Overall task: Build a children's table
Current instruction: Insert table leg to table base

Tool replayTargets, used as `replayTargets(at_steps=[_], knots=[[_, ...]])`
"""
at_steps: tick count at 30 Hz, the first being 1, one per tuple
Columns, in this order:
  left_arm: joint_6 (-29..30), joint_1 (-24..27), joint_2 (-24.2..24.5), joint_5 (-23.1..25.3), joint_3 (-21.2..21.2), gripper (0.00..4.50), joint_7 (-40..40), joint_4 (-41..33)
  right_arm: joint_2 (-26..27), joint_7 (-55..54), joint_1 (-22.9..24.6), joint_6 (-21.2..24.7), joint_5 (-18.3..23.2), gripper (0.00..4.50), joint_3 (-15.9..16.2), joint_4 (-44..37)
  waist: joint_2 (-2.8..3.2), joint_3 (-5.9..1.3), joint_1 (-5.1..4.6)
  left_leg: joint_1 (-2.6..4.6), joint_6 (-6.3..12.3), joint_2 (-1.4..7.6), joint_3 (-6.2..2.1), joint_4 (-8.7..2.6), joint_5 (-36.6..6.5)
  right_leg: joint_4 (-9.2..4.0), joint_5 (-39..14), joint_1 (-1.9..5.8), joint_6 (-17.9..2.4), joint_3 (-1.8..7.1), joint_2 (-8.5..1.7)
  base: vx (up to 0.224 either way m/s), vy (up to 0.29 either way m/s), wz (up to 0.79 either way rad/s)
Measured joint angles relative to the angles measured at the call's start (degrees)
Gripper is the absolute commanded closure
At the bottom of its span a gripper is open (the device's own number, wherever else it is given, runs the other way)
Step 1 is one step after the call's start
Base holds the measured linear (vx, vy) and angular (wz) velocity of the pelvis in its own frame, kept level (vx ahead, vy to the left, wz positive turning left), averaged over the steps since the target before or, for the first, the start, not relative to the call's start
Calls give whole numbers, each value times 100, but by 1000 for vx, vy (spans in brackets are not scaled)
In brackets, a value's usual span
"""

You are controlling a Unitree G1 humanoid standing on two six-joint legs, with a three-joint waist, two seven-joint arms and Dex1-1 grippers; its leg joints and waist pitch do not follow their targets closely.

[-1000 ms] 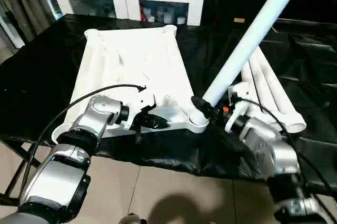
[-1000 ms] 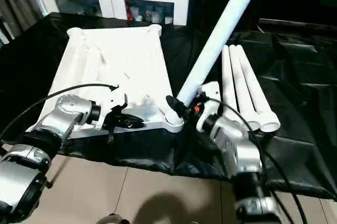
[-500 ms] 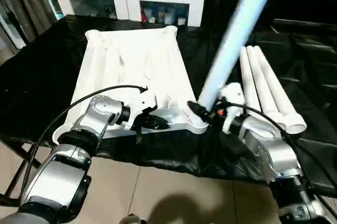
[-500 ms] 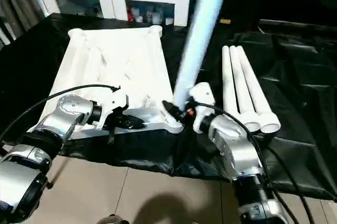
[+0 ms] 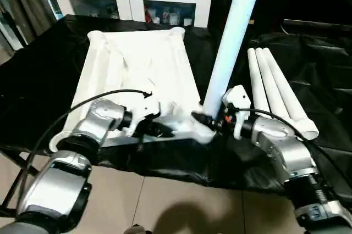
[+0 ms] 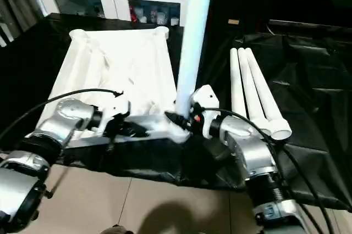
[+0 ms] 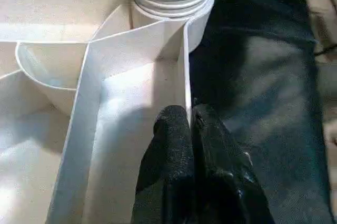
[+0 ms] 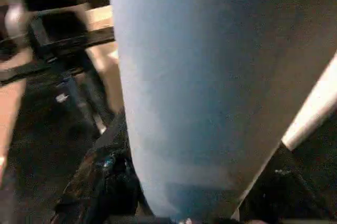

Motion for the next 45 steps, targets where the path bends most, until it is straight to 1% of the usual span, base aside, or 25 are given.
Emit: replayTargets(at_steps=[2, 6, 9, 13, 15, 16, 17, 19, 21, 23, 28, 33, 36, 38, 39, 40, 41, 44, 45], knots=[[0, -2, 37, 0, -26, 450, -140, 2, -37, 230, 1, -4, 7, 261, 63, -2, -14, -9, 13, 1, 0, 1, 0, -2, 0, 0, -1, 0, -2, -2, 0, 0, 0, 0], [45, -42, 71, 41, -60, 450, -327, 32, -126, 594, -5, -5, 14, 261, 143, -1, -15, -10, 42, 11, 0, 1, 2, -1, 0, 1, -1, 10, -3, -2, -1, 0, 0, 0], [52, -109, 53, 88, -87, 450, -299, 116, -143, 653, -45, -26, 12, 261, 157, 68, -16, -11, 67, 27, -1, 1, 3, -6, 0, 2, -1, 19, -3, -1, -1, 0, 0, 0], [113, -109, 30, 106, -85, 450, -63, 139, 10, 567, -187, -153, 5, 261, 101, 379, -17, -10, 82, 61, -4, 1, 6, -21, 1, 6, 2, 41, -7, 0, -1, 0, 0, 0], [221, -112, -37, 115, -9, 450, 348, 187, 285, 86, -355, -276, -36, 261, -60, 805, -19, -9, 67, 82, -17, 2, 6, -28, 8, 12, 5, 50, -13, 0, -1, 0, 0, 0], [354, -156, -100, 146, 82, 450, 785, 251, 509, -498, -576, -381, -113, 261, -222, 1227, -21, -3, 19, 83, -31, 3, 6, -29, 17, 18, 8, 42, -17, -1, -1, 0, 0, 0], [442, -207, -132, 178, 90, 450, 1045, 266, 628, -897, -709, -430, -156, 261, -310, 1458, -22, 2, -14, 78, -35, 2, 6, -34, 19, 12, -1, 30, -1, -3, -1, -52, -7, -8], [561, -241, -305, 201, 105, 450, 1365, 268, 707, -1443, -867, -484, -221, 261, -417, 1737, -23, 2, -51, 77, -36, 2, 4, -45, 20, -14, -3, 28, 2, -8, -1, 0, 0, 0], [769, -241, -464, 181, 220, 450, 1618, 246, 837, -1920, -1028, -511, -225, 261, -574, 2014, -35, 5, -80, 81, -39, 2, 4, -45, 22, -13, 13, 25, -6, -7, -1, 0, 0, 0], [993, -240, -567, 168, 252, 450, 1887, 125, 942, -2382, -1236, -522, -250, 261, -637, 2279, -37, 6, -98, 79, -42, 4, 4, -46, 24, -9, 40, 16, -37, -7, 0, 0, 0, 0], [1422, -116, -717, 208, 239, 450, 2240, -397, 1090, -2832, -1553, -596, -321, 261, -742, 2693, -39, 4, -103, 76, -46, 18, 4, -62, 26, -13, 37, 8, -37, -9, 15, 0, 0, 0], [1473, -79, -792, 306, 218, 450, 2442, -528, 1207, -3030, -1729, -771, -417, 261, -795, 3018, -44, 1, -124, 77, -45, 17, 5, -67, 25, -22, 26, 8, -38, -8, 17, 0, 0, 0], [1486, -4, -770, 317, 210, 450, 2506, -631, 1267, -3168, -1783, -775, -451, 261, -795, 3102, -44, 1, -159, 83, -46, 18, 5, -68, 25, -18, 26, 10, -38, -9, 17, 0, 0, 0], [1532, 59, -729, 317, 197, 450, 2514, -763, 1292, -3197, -1792, -875, -452, 261, -810, 3167, -44, 1, -188, 84, -46, 18, 5, -70, 25, -19, 26, 11, -38, -8, 17, 0, 0, 0], [1546, 79, -713, 317, 194, 450, 2513, -800, 1296, -3195, -1796, -921, -452, 226, -829, 3204, -44, 1, -199, 84, -47, 18, 5, -71, 26, -19, 26, 11, -38, -8, 17, 0, 0, 0], [1564, 92, -699, 316, 190, 450, 2505, -841, 1302, -3188, -1803, -988, -452, 205, -839, 3252, -44, 1, -207, 84, -47, 18, 5, -72, 26, -20, 25, 11, -37, -8, 17, 0, 0, 0], [1571, 92, -696, 316, 189, 450, 2493, -853, 1312, -3187, -1826, -1020, -451, 191, -852, 3319, -44, 1, -209, 83, -47, 17, 5, -72, 26, -20, 25, 10, -37, -8, 17, 0, 0, 0], [1546, 93, -682, 311, 182, 450, 2378, -883, 1340, -3118, -1837, -1096, -440, 183, -970, 3538, -37, 5, -198, 70, -46, 17, 5, -74, 25, -25, 24, 2, -37, -8, 17, 0, 0, 0], [1525, 93, -670, 311, 184, 450, 2349, -886, 1342, -3096, -1838, -1108, -436, 158, -981, 3551, -35, 6, -194, 65, -46, 16, 6, -77, 25, -26, 22, -1, -38, -9, 17, 0, 0, 0]])
